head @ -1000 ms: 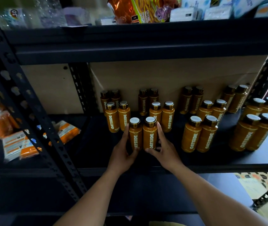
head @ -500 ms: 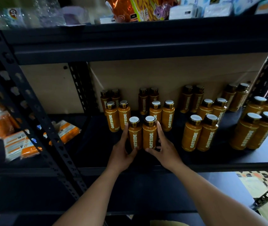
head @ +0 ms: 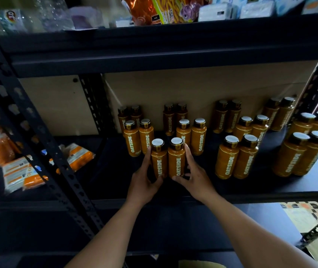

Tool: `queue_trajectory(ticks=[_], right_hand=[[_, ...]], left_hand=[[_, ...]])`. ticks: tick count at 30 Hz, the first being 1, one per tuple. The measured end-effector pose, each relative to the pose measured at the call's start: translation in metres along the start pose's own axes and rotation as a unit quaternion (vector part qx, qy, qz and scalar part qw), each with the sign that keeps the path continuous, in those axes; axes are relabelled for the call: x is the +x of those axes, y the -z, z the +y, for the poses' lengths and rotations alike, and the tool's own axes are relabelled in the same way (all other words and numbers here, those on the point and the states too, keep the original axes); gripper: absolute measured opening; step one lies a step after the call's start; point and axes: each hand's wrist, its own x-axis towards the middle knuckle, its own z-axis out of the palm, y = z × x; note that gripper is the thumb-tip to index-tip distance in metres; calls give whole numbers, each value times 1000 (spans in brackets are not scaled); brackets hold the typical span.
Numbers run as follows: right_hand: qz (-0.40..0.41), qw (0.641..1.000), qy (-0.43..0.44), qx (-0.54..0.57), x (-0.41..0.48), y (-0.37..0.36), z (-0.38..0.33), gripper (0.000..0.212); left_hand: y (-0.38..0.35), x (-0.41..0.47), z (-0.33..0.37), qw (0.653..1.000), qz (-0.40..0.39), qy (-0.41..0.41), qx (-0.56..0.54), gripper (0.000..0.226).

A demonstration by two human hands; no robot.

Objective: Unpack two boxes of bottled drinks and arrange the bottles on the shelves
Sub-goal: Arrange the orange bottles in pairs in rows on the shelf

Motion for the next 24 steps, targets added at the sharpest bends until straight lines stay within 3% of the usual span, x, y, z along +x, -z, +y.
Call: queue_trajectory(ticks=[12,18,20,24], right_hand=[[-7,1000,-14,11,-1,1,-2,124],[-1,998,-69,16,-8,1,0,133],[2,996,-90,-11,-19,3,3,124],[32,984,-54,-168,-61,6,18,78]], left_hand=[[2,2,0,1000,-13,23,-16,118],[4,2,-4,998,-34,39,-35,123],[5,-2,-3,997,-32,45,-47,122],[-1,-28,-6,998,23,47,-31,107]])
